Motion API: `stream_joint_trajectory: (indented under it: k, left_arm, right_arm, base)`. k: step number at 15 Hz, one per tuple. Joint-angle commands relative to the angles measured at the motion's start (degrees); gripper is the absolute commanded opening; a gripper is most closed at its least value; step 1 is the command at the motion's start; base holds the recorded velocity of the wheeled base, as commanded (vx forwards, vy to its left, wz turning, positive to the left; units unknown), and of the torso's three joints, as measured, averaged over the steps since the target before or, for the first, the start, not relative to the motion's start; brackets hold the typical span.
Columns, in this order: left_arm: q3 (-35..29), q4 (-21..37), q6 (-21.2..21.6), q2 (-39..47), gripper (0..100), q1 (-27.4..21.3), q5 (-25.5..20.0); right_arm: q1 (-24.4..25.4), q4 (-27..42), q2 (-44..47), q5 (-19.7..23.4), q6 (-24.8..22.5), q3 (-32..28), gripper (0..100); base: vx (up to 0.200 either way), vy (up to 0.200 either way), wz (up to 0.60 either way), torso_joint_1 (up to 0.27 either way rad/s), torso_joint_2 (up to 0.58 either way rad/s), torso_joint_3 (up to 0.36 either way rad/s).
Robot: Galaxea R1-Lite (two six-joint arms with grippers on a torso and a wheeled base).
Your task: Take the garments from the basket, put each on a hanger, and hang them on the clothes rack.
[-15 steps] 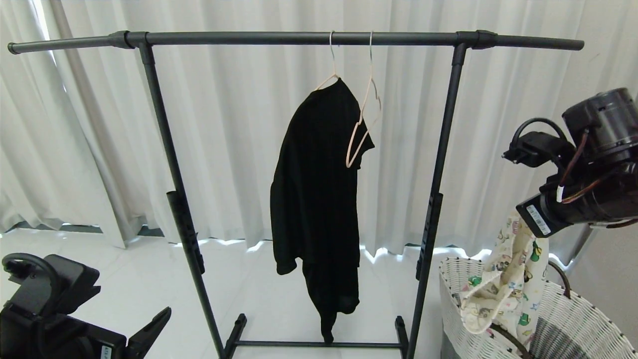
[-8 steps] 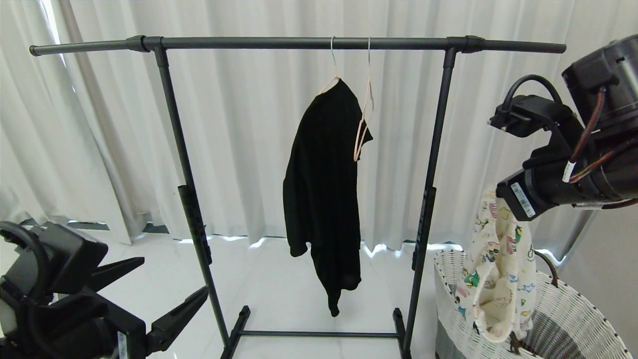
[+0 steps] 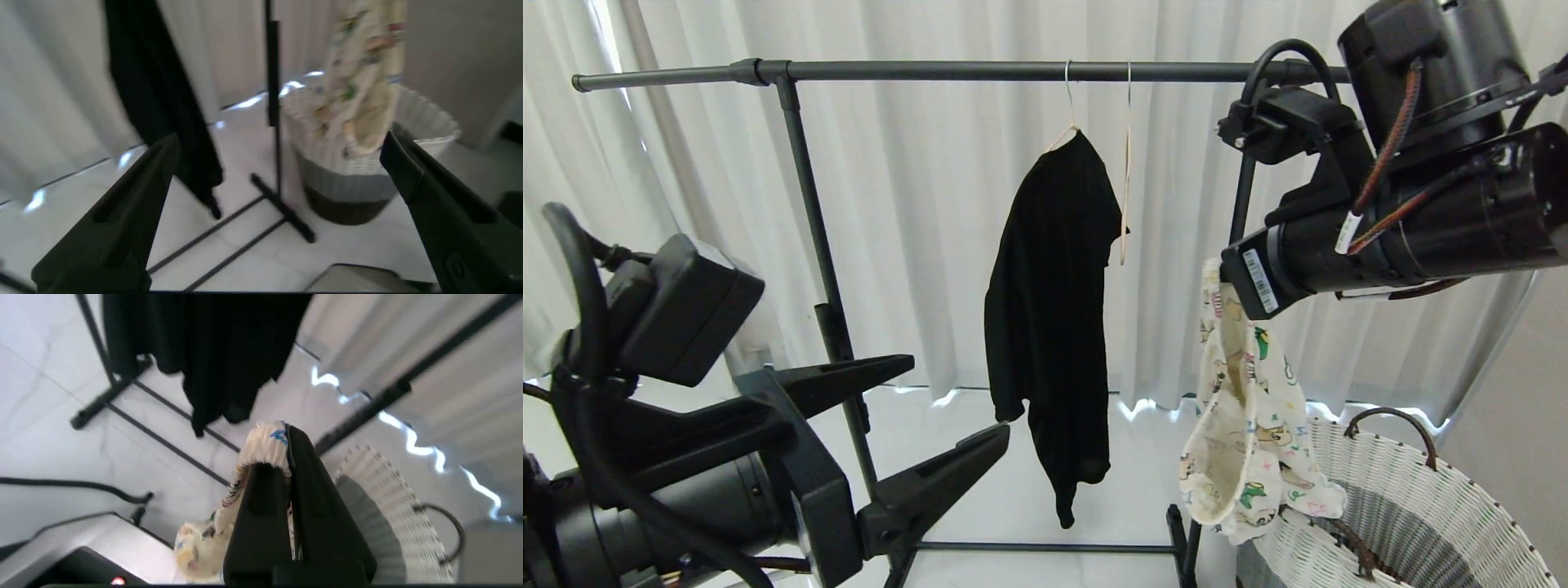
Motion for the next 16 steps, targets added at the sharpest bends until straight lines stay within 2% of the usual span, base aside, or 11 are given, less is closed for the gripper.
stream_joint_trajectory:
  k: [1, 5, 10, 16]
  left_arm:
    - [-1.04, 0.01, -0.19, 2.64, 100, -1.18, -0.02]
    - [-0.95, 0.01, -3.09, 2.47, 100, -1.27, -0.02]
    - [0.10, 0.01, -3.35, 2.55, 100, -2.59, 0.15]
    - [3.18, 0.01, -3.27, 2.38, 100, -3.38, 0.59]
  right_arm:
    - [2.84, -0.04, 4.34, 0.14, 0.02, -3.39, 0]
    - [6.53, -0.04, 8.20, 0.05, 1.25, -8.92, 0]
    - [11.98, 0.05, 12.51, -0.03, 1.52, -14.11, 0]
    - [17.34, 0.14, 12.69, -0.12, 3.45, -14.46, 0]
  base:
    - [0.000, 0.000, 0.00, 0.000, 0.00, 0.000]
    - [0.000, 0.000, 0.00, 0.000, 0.00, 0.000]
    - [0.000, 0.000, 0.00, 0.000, 0.00, 0.000]
    - [0.000, 0.000, 0.00, 0.000, 0.00, 0.000]
